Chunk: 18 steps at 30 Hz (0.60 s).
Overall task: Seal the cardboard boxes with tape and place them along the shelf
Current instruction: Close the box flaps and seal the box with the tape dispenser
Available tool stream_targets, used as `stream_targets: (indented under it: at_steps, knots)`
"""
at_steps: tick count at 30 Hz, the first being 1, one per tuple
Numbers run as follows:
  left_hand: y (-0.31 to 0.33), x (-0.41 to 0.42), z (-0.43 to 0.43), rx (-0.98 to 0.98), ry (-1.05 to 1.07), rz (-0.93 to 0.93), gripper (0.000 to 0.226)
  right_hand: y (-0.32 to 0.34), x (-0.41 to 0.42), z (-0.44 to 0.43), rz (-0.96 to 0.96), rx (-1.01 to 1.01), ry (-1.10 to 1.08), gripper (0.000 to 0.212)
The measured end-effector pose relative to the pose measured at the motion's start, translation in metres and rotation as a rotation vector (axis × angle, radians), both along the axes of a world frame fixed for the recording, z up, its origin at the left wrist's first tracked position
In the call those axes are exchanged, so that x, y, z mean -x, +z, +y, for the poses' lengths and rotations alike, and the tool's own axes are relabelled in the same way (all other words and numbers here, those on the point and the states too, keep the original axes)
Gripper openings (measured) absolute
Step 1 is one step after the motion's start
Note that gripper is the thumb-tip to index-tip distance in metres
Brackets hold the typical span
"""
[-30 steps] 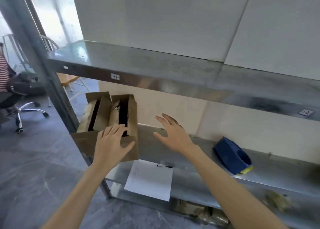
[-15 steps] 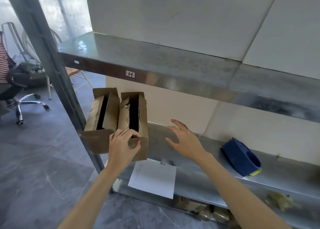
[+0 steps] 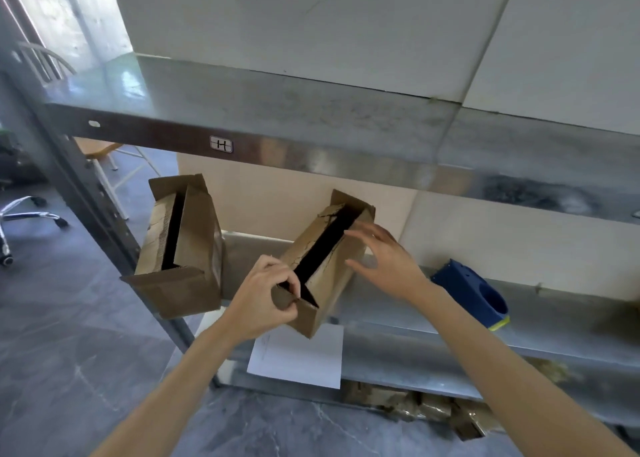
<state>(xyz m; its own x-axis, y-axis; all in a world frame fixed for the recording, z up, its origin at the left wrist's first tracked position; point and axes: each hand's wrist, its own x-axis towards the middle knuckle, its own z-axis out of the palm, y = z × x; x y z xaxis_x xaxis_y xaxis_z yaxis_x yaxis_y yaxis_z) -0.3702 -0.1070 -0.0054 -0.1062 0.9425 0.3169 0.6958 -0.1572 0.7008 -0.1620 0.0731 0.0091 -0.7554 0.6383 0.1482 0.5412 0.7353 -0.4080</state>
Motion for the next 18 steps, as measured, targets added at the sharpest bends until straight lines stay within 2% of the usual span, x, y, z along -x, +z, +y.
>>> stream_targets:
  at_steps: [9,14,18]
  knots:
    - [0.010,0.005,0.015,0.027,-0.062,0.028,0.025,0.000,0.002,0.013,-0.079,-0.003,0.018,0.057]
    - [0.002,0.005,0.007,-0.009,-0.029,0.078,0.010,-0.002,0.018,0.021,-0.138,0.007,0.078,0.057]
    - [-0.006,0.002,0.005,-0.064,0.019,0.087,0.018,-0.003,0.018,0.024,-0.169,0.031,0.036,0.053]
